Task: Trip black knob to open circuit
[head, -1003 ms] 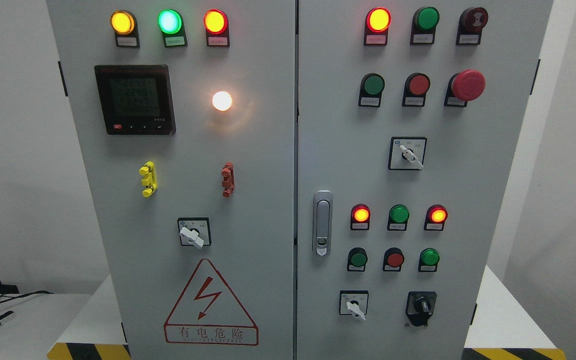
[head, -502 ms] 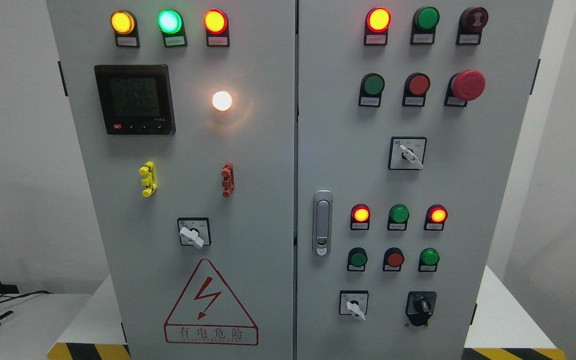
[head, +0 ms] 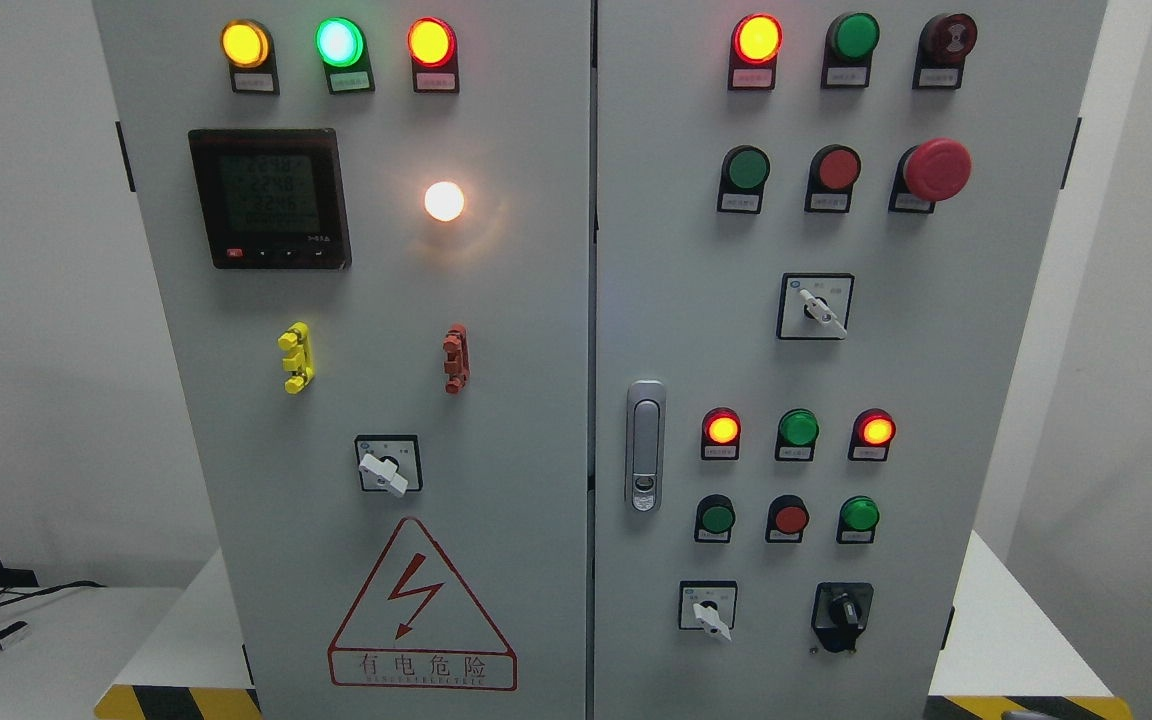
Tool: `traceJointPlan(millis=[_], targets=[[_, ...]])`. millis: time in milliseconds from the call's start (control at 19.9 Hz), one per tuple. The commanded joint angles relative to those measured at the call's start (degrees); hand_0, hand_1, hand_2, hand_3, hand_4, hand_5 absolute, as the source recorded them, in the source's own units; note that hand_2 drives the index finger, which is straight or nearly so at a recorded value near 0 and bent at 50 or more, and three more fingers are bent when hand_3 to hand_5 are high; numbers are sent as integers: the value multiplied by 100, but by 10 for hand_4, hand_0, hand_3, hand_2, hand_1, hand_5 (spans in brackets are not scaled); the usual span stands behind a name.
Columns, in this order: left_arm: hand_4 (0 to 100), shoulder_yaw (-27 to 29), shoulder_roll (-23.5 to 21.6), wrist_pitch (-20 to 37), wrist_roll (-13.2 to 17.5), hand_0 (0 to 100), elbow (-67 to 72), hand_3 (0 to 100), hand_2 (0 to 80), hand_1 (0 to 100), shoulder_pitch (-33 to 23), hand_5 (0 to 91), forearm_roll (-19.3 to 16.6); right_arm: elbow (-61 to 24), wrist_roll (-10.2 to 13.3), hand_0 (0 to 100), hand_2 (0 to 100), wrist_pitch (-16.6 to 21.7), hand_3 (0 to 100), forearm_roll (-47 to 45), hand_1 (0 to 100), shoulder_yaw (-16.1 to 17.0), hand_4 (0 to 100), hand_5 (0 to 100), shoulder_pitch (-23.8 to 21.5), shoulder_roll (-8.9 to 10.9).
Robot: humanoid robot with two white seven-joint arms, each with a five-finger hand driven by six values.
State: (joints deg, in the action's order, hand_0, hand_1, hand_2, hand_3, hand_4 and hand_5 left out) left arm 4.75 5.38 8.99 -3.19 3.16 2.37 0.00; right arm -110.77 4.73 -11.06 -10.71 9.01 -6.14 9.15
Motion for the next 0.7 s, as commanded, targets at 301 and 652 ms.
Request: traceJointPlan(millis=[301,652], targets=[[0,0,-2,-3,3,120,0,0,0,389,0,0,-176,302,72,349,418,-203,1000,16,689,-585,1000,955,569,-290],[0,0,-2,-3,3,120,0,0,0,389,0,0,-176,513,63,353,420,-256,1000,218,688,-664,1000,954,789,-440]])
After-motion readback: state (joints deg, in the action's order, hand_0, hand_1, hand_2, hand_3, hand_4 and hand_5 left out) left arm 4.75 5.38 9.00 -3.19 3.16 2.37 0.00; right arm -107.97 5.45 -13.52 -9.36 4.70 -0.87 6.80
